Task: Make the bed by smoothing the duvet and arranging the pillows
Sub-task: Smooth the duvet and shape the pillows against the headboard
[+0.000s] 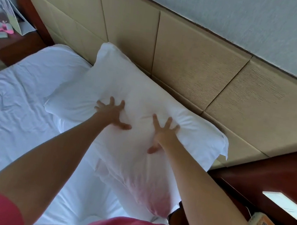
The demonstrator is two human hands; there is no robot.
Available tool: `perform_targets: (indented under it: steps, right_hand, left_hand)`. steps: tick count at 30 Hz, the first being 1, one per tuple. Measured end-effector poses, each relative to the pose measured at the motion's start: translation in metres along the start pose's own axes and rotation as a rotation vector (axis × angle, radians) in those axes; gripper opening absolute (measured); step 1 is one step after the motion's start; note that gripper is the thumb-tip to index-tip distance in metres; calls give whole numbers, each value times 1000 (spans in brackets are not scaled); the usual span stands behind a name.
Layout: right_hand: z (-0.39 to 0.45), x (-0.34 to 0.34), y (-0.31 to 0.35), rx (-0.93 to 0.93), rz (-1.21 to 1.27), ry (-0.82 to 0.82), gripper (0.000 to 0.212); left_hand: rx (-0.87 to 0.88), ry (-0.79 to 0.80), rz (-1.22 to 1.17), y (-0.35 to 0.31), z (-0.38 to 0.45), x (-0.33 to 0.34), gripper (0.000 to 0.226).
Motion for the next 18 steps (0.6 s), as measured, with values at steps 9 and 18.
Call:
perform_targets:
  steps: [9, 18]
  right_hand:
    - [7, -38, -22, -65, -150, 113, 141]
    - [28, -4, -43, -148, 91, -15, 156]
  left_hand:
    - [178, -55, 310, -13, 7, -20, 121]
    - [46, 41, 184, 12, 36, -23, 154]
Point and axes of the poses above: each hand's wrist, its own z-axis towards the middle knuckle, its own x-axis out of the palm, y = z × x, the point moved 4 cm from there along z, towards the middle knuckle, and after that the axes turned 2 degrees about x, right-handed, at the moved point
